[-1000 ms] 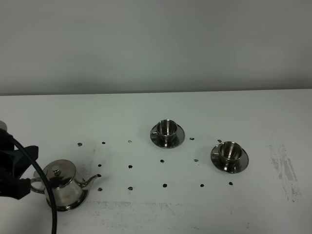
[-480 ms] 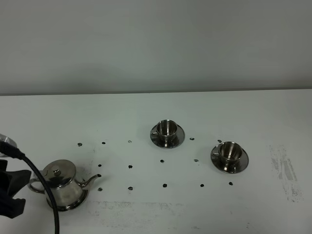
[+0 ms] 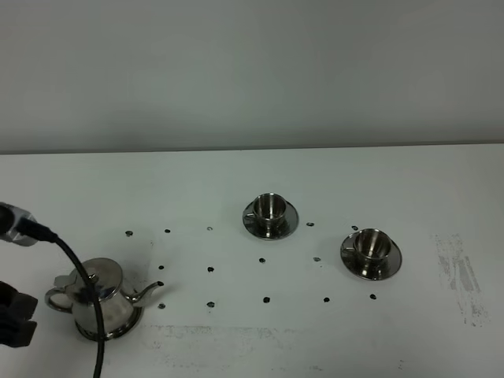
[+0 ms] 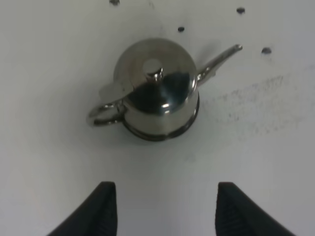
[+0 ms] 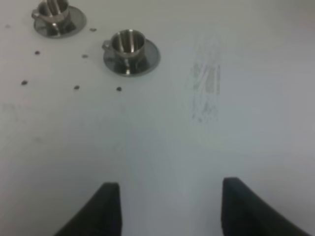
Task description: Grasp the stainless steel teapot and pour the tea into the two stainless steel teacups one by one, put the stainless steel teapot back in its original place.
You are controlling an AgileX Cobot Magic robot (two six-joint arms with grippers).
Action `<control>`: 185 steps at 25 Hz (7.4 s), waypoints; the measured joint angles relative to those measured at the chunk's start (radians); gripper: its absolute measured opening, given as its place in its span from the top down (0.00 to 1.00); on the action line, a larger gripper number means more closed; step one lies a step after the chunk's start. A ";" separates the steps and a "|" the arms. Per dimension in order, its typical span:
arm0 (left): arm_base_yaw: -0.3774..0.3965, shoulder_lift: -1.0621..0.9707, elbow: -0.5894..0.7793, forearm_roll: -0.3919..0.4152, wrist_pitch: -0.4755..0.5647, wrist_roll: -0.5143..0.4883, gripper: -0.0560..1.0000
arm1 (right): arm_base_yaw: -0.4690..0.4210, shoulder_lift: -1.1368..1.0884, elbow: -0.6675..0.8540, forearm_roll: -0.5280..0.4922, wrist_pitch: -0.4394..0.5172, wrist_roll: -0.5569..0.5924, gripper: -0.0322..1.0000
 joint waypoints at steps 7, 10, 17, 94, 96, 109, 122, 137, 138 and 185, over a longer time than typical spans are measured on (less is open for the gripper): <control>0.000 0.129 -0.075 0.099 0.024 -0.001 0.50 | 0.000 -0.013 0.001 0.000 -0.002 0.013 0.53; 0.000 0.156 -0.093 0.121 0.028 -0.001 0.50 | 0.000 -0.013 0.001 0.008 -0.002 0.014 0.53; 0.000 0.168 -0.102 0.153 0.023 -0.001 0.50 | 0.000 -0.014 0.002 0.009 -0.002 0.009 0.53; 0.035 0.791 -0.519 0.142 0.242 1.077 0.50 | 0.000 -0.014 0.002 0.014 -0.003 0.006 0.53; 0.028 0.799 -0.519 0.150 0.242 1.077 0.50 | 0.000 -0.014 0.002 0.014 -0.003 0.006 0.53; -0.001 0.811 -0.519 0.188 0.233 1.056 0.50 | 0.000 -0.014 0.002 0.014 -0.004 0.006 0.53; -0.025 0.849 -0.519 0.204 0.213 1.011 0.50 | 0.000 -0.014 0.002 0.014 -0.005 0.006 0.53; -0.033 0.868 -0.519 0.210 0.211 0.979 0.51 | 0.000 -0.014 0.002 0.014 -0.005 0.006 0.53; -0.033 0.869 -0.519 0.210 0.212 0.978 0.53 | 0.000 -0.014 0.002 0.014 -0.005 0.006 0.53; -0.138 0.955 -0.951 0.155 0.252 0.903 0.72 | 0.000 -0.014 0.002 0.014 -0.005 0.006 0.53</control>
